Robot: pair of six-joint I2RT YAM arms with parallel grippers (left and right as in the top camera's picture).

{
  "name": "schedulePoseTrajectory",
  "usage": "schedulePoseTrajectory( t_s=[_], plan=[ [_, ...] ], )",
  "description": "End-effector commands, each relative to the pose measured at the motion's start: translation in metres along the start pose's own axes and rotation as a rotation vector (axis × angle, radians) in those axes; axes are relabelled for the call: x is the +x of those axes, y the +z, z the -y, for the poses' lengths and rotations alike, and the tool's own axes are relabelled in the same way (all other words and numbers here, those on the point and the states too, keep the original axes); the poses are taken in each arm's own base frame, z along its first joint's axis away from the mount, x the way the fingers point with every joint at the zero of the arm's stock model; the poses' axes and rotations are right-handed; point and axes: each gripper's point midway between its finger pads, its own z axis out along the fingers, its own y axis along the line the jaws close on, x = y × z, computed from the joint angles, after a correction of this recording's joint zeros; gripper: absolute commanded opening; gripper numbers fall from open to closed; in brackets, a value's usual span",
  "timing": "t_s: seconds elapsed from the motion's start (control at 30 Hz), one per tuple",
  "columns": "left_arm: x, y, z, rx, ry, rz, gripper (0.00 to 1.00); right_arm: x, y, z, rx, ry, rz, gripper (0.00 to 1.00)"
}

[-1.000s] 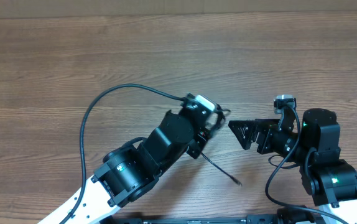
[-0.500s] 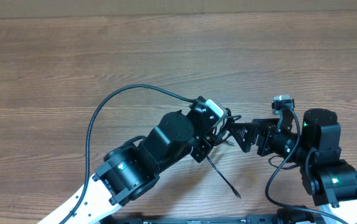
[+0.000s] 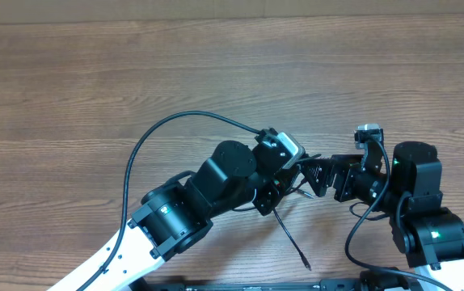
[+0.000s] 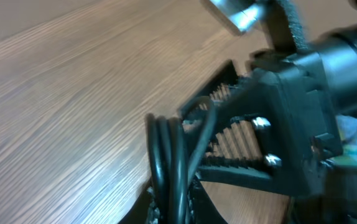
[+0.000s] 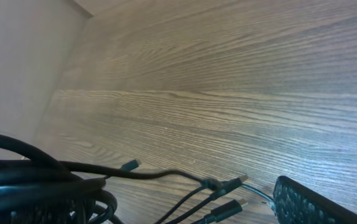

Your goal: Untangle cables

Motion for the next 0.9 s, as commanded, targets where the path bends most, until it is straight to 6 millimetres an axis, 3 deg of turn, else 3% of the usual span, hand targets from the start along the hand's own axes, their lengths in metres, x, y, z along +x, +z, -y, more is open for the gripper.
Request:
schedulePoseTrajectory(
  t_s=[0.0,0.1,0.2,0.43,0.87],
  plan=[
    [-0.002,-0.003,-0.026,-0.173,-0.22,0.021,0.04,-0.011,-0.005,0.003,0.041,0.027,0.045,1.0],
    [-0.001,-0.007,-0.046,-0.288,-0.304,0.051,0.04,-0.01,-0.005,0.004,0.043,0.031,0.039,1.0],
    [-0.005,-0.008,-0.048,-0.301,-0.358,0.076,0.04,-0.012,-0.005,0.003,0.04,0.026,0.047,1.0],
    [-0.008,-0.006,-0.039,-0.245,-0.358,0.078,0.04,-0.011,-0.005,0.004,0.045,0.027,0.045,1.0],
    [-0.009,0.0,0.001,-0.014,-0.338,0.029,0.04,-0.013,-0.006,0.009,0.077,0.028,0.057,1.0]
  ],
)
